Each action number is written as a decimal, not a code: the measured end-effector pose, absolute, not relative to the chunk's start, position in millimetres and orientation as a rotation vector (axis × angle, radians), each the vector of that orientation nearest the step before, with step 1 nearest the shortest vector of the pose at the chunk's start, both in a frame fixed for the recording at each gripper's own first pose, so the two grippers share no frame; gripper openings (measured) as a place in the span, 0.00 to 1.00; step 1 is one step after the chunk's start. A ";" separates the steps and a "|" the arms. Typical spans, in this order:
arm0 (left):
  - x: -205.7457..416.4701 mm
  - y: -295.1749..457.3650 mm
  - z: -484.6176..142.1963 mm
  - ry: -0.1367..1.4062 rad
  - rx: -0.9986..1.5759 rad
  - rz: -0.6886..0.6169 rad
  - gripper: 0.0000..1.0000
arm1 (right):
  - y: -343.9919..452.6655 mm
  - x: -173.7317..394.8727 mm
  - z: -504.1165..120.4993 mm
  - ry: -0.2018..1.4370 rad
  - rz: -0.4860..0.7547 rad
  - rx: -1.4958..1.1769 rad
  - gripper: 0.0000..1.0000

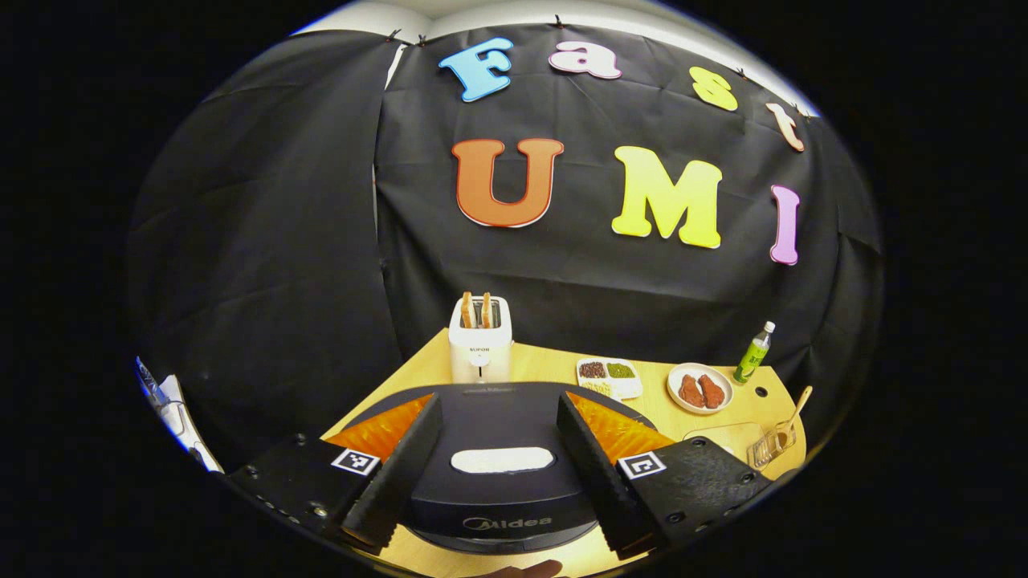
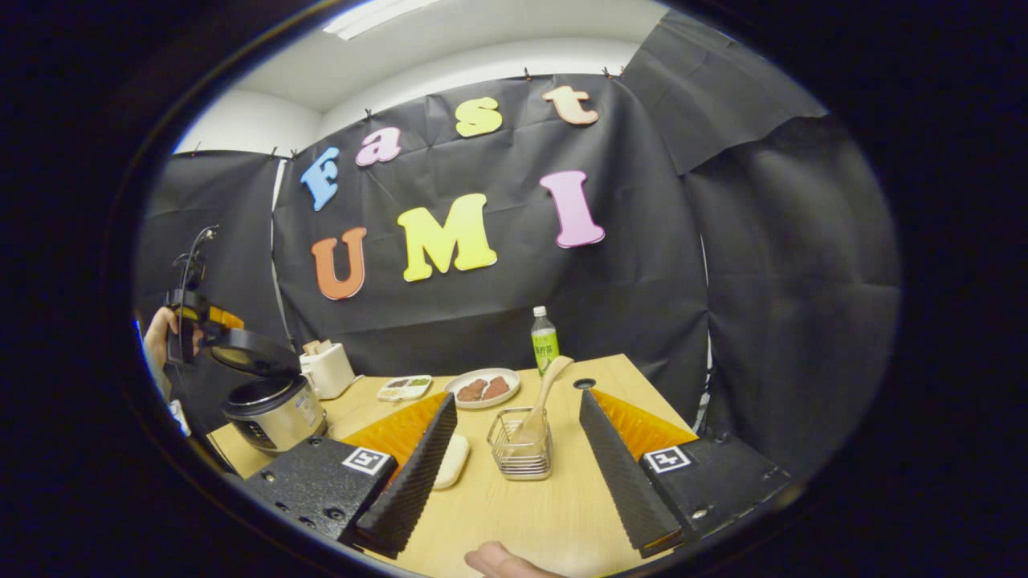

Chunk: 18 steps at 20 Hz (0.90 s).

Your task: Close the left gripper, press the button to open the rice cooker; take a wooden spoon from the chopstick holder with the right hand, scoop a spoonful of rice and pour it into the rice cooker, then put the wooden spoon back into the chopstick holder.

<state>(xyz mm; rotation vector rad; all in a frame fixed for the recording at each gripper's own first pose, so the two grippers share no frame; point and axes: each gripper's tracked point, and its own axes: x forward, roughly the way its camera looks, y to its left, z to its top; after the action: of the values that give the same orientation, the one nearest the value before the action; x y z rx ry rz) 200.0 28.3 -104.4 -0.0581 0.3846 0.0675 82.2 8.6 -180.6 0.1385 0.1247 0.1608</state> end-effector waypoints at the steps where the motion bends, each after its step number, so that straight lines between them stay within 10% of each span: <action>1: 193.4 24.8 -114.1 0.396 -0.053 0.067 0.93 | 11.5 83.5 -183.5 0.136 0.170 0.148 0.99; 18: 131.7 8.4 -183.0 0.425 -0.010 0.094 0.94 | 9.9 92.6 -193.2 0.122 0.158 0.170 1.00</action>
<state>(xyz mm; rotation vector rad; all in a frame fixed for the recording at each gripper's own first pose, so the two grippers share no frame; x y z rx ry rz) 131.7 8.4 -183.0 -0.0099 0.4254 0.0938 92.6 9.9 -193.2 0.1702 0.1219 0.1578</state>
